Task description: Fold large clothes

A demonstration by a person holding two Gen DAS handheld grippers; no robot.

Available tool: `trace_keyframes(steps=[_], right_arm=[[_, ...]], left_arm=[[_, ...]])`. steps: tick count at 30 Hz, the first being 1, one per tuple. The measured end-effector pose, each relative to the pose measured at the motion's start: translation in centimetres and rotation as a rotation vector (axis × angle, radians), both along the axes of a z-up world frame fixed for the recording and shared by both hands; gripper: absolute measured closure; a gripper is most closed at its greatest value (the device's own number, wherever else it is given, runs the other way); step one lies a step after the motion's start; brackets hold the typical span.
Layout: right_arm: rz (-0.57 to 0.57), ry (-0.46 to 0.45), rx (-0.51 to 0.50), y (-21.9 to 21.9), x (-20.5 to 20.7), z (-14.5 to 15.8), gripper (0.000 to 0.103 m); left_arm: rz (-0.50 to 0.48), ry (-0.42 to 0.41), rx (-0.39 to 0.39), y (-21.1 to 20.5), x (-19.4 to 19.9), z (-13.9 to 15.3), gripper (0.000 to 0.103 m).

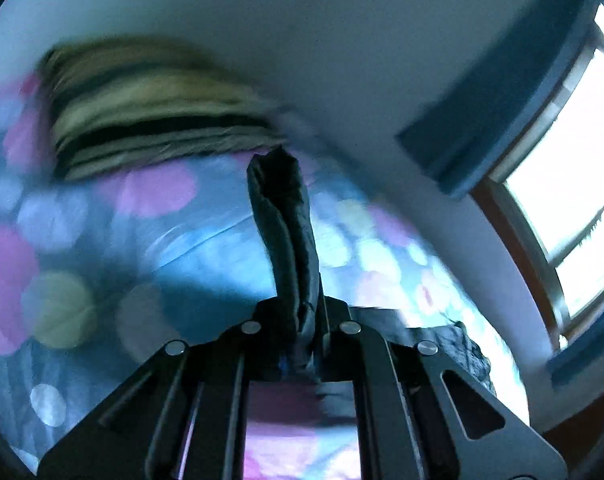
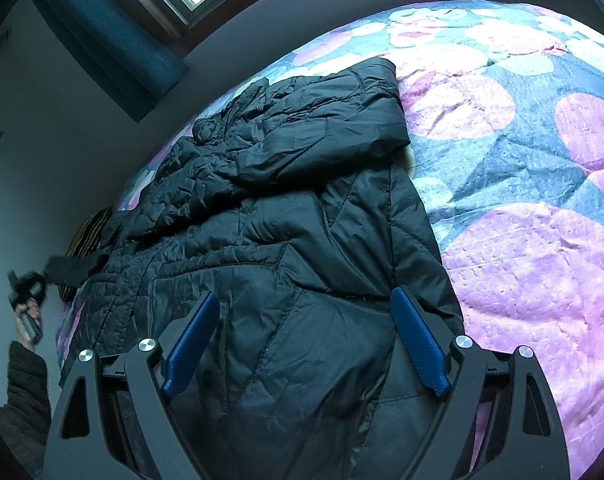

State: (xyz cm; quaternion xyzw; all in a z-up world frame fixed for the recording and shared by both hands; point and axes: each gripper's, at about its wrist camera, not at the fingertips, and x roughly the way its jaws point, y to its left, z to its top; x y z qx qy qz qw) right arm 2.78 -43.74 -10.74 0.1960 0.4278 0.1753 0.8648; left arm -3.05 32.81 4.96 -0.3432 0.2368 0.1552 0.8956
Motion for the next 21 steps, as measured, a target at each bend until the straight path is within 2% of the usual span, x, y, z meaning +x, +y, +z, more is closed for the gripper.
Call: trace_keyframes(steps=[3,8,14,21], right_arm=[[-0.001,-0.001,-0.002,0.0,-0.1,0.0,0.017],[-0.002,-0.003,0.007,0.0,-0.1,0.0,0.017],[-0.002,-0.003,0.01,0.0,-0.1,0.0,0.017],[-0.003,-0.004,0.02,-0.1,-0.1,-0.1,0.017]], left_arm=[[-0.104,-0.042,0.073,-4.9,2.5,4.0,0.096],[-0.291,-0.068,0.201,-14.9,7.3,8.1,0.096],[-0.513,-0.075,0.266,-27.6,11.6,8.3,0.096],[-0.689,-0.06,0.242,-37.9,14.6,5.4,0.096]])
